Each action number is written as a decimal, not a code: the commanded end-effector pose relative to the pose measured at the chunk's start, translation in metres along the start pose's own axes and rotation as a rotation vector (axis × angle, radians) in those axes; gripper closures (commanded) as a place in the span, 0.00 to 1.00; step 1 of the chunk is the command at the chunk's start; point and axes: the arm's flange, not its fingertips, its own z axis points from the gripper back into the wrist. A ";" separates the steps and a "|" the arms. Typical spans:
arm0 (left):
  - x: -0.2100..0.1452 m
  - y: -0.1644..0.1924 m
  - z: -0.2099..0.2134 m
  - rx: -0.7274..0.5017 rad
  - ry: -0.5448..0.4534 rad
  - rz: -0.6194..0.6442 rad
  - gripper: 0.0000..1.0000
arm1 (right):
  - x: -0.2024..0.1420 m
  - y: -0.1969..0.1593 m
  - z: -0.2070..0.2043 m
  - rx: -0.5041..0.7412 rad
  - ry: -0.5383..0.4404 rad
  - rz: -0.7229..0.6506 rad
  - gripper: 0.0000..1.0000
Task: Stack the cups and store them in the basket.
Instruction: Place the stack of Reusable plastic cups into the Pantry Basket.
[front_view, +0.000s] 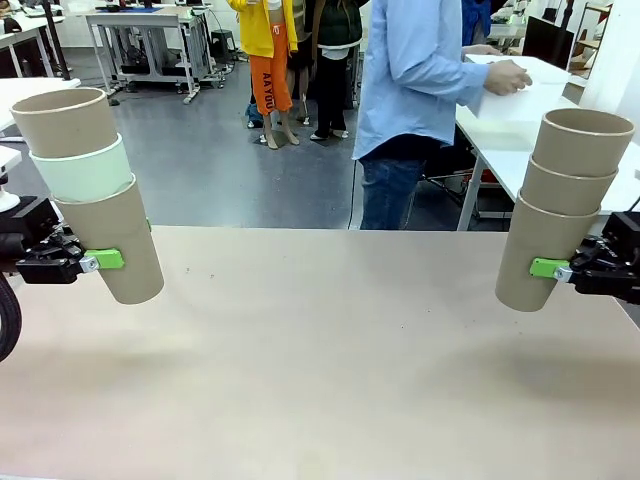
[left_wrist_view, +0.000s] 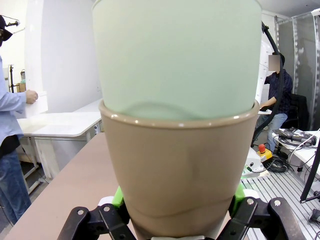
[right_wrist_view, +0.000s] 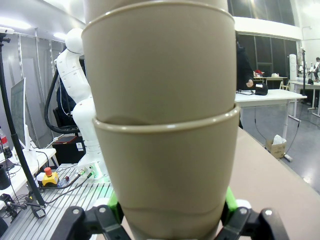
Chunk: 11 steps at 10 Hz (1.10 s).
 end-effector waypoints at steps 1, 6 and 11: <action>0.004 -0.001 -0.001 -0.006 -0.007 -0.007 0.13 | 0.005 0.001 0.001 -0.002 -0.003 0.002 0.13; 0.004 -0.001 -0.001 -0.006 -0.007 -0.007 0.13 | 0.005 0.001 0.001 -0.002 -0.003 0.002 0.13; 0.004 -0.001 -0.001 -0.006 -0.007 -0.007 0.13 | 0.005 0.001 0.001 -0.002 -0.003 0.002 0.13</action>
